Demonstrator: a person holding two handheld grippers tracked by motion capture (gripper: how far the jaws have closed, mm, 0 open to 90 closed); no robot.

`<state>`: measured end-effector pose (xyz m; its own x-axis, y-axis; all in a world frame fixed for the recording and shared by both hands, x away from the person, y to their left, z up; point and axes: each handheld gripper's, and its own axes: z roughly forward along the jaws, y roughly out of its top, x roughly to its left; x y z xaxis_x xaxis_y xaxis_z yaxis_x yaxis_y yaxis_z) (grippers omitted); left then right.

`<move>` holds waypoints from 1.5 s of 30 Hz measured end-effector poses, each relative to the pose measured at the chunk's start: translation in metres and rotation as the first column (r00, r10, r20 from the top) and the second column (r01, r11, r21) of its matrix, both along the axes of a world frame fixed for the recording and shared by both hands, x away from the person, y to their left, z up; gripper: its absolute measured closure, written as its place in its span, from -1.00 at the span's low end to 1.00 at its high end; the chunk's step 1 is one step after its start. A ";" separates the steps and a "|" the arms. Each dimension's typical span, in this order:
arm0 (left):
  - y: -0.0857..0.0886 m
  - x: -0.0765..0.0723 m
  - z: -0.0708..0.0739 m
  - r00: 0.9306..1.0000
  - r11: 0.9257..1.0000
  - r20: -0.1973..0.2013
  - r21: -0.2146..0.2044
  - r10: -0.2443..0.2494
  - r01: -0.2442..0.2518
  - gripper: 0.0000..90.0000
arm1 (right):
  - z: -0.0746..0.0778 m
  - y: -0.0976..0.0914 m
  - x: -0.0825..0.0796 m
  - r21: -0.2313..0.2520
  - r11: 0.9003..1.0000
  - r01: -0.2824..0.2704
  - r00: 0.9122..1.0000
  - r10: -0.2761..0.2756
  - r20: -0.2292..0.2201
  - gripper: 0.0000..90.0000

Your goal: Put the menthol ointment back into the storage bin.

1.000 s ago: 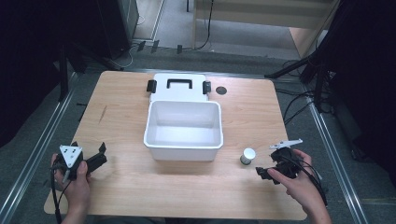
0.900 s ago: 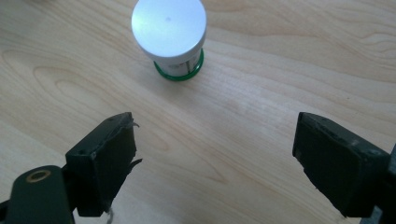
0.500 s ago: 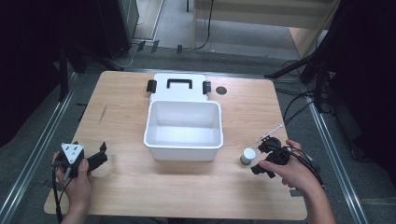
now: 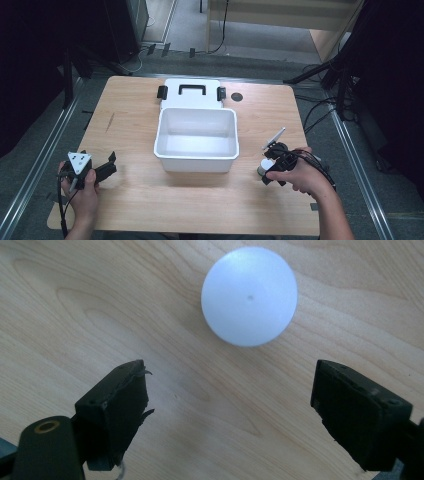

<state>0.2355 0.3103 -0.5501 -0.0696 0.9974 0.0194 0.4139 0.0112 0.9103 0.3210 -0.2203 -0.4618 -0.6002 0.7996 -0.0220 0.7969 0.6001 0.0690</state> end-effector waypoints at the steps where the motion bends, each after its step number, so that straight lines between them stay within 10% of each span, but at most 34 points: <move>1: 0.000 0.000 0.000 1.000 1.000 -0.003 0.002 -0.001 0.001 -0.81 | 0.000 0.001 0.001 -0.001 1.000 -0.002 1.000 0.002 0.003 -0.65; 24: 0.003 0.002 0.000 1.000 0.999 -0.006 -0.027 -0.016 0.016 -0.81 | -0.013 0.013 0.035 0.005 0.995 0.100 0.995 -0.100 -0.017 -0.03; 45: 0.004 0.003 0.000 0.999 0.999 -0.014 -0.041 -0.035 0.035 -0.80 | -0.001 0.019 0.036 0.028 0.999 0.029 0.999 -0.028 -0.026 0.15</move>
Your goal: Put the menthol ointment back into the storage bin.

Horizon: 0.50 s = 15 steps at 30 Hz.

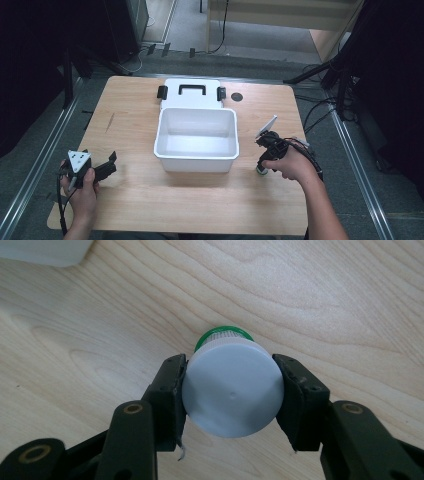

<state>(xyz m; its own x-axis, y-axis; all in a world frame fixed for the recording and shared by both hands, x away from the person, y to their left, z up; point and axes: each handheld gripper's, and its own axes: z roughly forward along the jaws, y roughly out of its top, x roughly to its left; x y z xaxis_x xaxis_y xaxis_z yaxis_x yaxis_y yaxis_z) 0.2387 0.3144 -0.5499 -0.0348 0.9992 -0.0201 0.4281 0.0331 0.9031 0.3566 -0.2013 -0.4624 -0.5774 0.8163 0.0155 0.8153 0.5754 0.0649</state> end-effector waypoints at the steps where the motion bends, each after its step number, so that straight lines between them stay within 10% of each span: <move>1: -0.001 0.000 0.000 1.000 1.000 -0.001 -0.001 -0.002 0.002 -0.80 | 0.005 0.001 0.000 -0.004 1.000 -0.010 1.000 0.010 -0.002 0.15; 15: 0.001 0.000 0.000 1.000 1.000 0.007 -0.014 -0.001 0.001 -0.80 | 0.038 0.011 0.006 0.000 0.999 -0.046 0.999 0.046 0.005 0.15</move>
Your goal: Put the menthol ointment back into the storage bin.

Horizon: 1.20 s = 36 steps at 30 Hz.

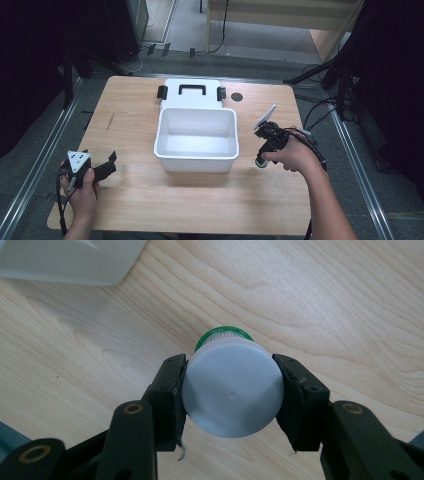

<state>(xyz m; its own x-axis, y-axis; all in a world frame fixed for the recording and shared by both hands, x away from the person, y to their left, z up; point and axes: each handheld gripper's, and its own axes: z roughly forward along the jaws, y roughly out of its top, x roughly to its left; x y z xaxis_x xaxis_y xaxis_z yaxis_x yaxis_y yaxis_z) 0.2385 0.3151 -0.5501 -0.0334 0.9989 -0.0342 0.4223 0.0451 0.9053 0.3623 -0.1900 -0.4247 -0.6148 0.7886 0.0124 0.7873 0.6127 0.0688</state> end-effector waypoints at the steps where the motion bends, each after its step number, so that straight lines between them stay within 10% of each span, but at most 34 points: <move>1: 0.000 0.000 0.000 1.000 1.000 0.000 0.000 0.000 0.000 -0.80 | 0.002 0.001 0.001 -0.002 1.000 -0.004 1.000 0.004 0.002 0.15; 36: -0.001 0.001 0.000 1.000 1.000 0.000 -0.002 0.000 0.000 -0.80 | 0.076 0.038 0.024 -0.015 0.998 -0.063 0.998 0.063 0.014 0.15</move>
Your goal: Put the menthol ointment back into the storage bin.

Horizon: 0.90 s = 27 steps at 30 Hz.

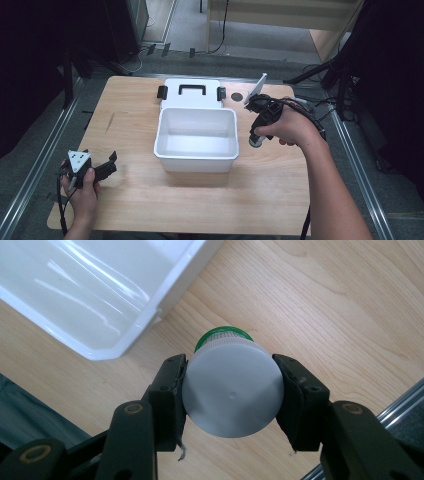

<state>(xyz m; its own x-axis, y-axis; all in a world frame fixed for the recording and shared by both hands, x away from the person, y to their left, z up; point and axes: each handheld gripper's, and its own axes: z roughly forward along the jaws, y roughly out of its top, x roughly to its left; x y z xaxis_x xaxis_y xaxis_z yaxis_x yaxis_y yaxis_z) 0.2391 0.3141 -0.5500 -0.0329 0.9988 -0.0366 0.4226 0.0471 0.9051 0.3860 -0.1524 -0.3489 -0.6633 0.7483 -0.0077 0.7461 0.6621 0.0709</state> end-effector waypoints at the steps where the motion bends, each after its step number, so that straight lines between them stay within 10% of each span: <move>1: 0.000 0.000 0.000 1.000 1.000 -0.001 0.001 0.000 0.000 -0.80 | 0.001 0.001 0.000 0.000 1.000 -0.001 1.000 0.001 -0.005 0.15; 27: 0.000 0.000 0.000 1.000 1.000 -0.003 0.001 -0.005 0.005 -0.80 | 0.027 0.037 0.004 -0.010 0.998 -0.060 0.998 0.060 0.008 0.15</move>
<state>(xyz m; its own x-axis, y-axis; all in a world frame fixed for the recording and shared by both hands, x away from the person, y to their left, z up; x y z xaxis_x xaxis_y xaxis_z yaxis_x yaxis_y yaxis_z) 0.2392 0.3143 -0.5499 -0.0284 0.9990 -0.0355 0.4257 0.0442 0.9038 0.3904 -0.1158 -0.3218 -0.7071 0.7068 -0.0211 0.7042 0.7066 0.0702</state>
